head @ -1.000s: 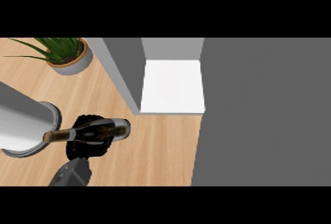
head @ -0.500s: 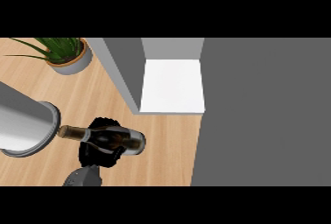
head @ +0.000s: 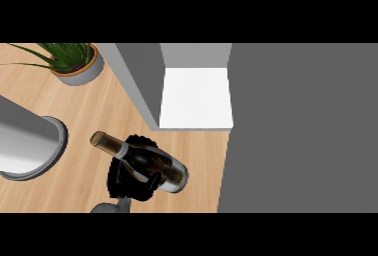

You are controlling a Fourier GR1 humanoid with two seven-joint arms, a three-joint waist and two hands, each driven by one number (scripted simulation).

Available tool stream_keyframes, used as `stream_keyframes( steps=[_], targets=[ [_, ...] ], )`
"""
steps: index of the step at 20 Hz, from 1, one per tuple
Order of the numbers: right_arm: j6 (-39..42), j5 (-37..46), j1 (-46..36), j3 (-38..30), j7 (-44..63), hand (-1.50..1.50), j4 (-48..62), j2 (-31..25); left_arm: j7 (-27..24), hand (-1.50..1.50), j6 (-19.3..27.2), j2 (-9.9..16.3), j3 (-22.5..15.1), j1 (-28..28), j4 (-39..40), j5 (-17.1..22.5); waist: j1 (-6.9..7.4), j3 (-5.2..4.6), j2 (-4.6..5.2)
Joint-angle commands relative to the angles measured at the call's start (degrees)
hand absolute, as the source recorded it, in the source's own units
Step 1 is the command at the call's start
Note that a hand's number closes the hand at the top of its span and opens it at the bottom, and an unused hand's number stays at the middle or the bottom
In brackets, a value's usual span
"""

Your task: Pick up the wine, place it into the cabinet and close the cabinet

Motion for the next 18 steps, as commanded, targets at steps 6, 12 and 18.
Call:
stream_keyframes(
  steps=[6,12,18],
  targets=[
    [-0.32,-5.70,-3.23,-4.21,5.42,-1.50,-4.10,-1.93,1.14,1.50,14.79,-0.07,-10.83,-0.46,-4.95,6.90,-0.06,-0.03,0.11],
    [0.28,-2.14,-3.93,-1.96,2.09,-1.50,1.57,-0.38,-5.99,1.50,14.06,-0.07,-10.97,-9.12,8.47,14.59,-0.13,-0.04,0.19],
    [2.70,-6.69,-0.98,-5.47,-1.15,-1.50,1.76,-0.75,-13.09,1.50,19.50,-0.07,-18.34,-14.96,15.21,22.50,-0.66,-0.04,0.26]
  ],
)
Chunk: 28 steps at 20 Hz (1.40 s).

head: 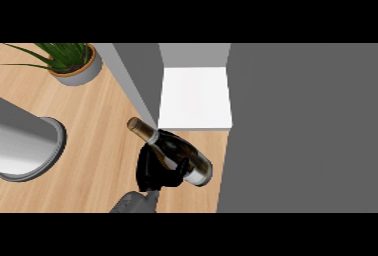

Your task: Pick up the wine, place it into the cabinet and close the cabinet

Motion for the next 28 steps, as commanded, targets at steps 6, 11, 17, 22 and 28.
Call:
stream_keyframes(
  steps=[6,11,17,22,28],
  targets=[
    [-1.19,-3.36,-2.80,-1.73,1.79,-1.50,-0.25,-0.22,-7.91,1.50,-2.02,-0.01,-2.37,-8.17,11.16,6.45,-0.01,-0.01,0.04],
    [1.45,-6.14,-0.85,-3.96,0.46,-1.50,0.80,-1.55,-4.80,1.50,1.20,-0.01,-1.64,-15.76,13.34,9.84,-0.07,0.01,0.02],
    [2.48,-5.39,1.90,-2.32,-2.41,-1.50,0.59,-0.43,-7.65,1.50,-0.40,-0.01,-1.35,-18.99,19.25,13.21,-0.29,0.01,0.06],
    [0.01,-1.84,-3.00,-0.41,-1.98,-1.50,4.27,0.60,-6.51,1.50,5.05,-0.01,-2.33,-27.10,21.42,19.99,-0.73,-0.02,0.19],
    [1.50,-4.40,4.28,-0.34,-0.29,-1.50,-3.13,-0.04,-6.29,1.50,1.48,-0.01,1.13,-33.07,29.03,20.20,-0.90,0.00,0.13]
  ],
)
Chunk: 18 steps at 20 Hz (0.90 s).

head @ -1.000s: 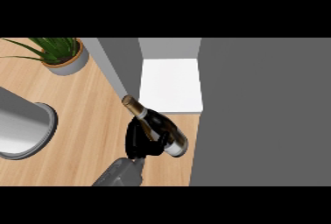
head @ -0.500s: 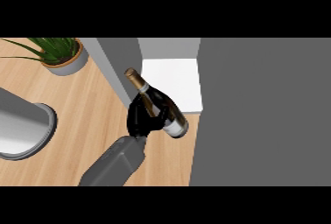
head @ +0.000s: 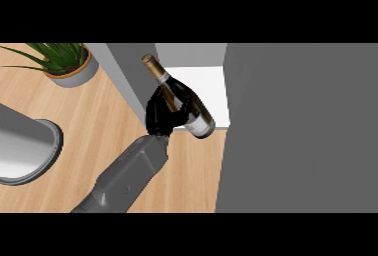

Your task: Pick up the wine, place it into the cabinet and close the cabinet

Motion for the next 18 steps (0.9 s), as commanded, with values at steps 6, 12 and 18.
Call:
stream_keyframes(
  steps=[6,12,18],
  targets=[
    [-1.28,1.79,0.18,2.32,0.70,-1.50,-1.38,0.92,2.43,1.50,-4.93,0.00,4.74,-9.45,11.65,0.74,-0.41,-0.01,0.20],
    [0.73,1.42,-0.11,1.33,-3.80,-1.50,3.29,0.82,6.56,1.50,-2.10,0.00,6.83,-17.10,16.38,-0.24,-0.60,0.02,0.38],
    [1.59,1.08,1.50,2.13,-4.40,-1.50,1.43,0.84,7.38,1.50,-1.28,0.00,3.40,-15.45,17.44,2.13,-2.85,-0.01,0.83]
  ],
)
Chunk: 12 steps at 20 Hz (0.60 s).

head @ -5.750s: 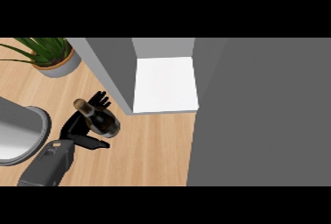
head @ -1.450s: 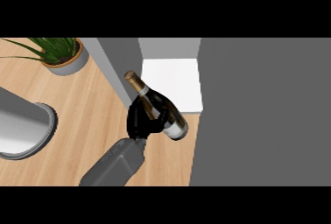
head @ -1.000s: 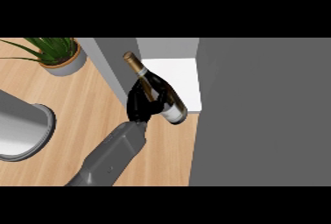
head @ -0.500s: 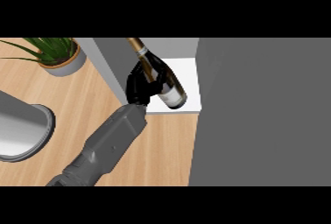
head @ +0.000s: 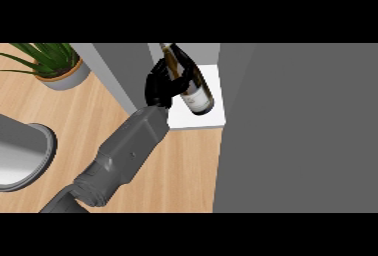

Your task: Pick up the wine, place it into the cabinet and close the cabinet

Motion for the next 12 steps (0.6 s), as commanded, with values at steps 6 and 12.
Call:
stream_keyframes(
  steps=[6,12],
  targets=[
    [-0.53,0.59,-3.42,1.97,-0.49,-1.50,2.40,1.15,-2.59,1.50,1.00,0.00,-1.41,-0.45,0.93,3.40,-2.27,-0.06,0.62],
    [0.08,-0.90,-6.58,-0.73,0.50,-1.50,4.56,-0.84,-1.45,1.50,-0.51,0.00,-3.39,0.68,0.90,5.23,-2.25,-0.06,0.79]
  ],
)
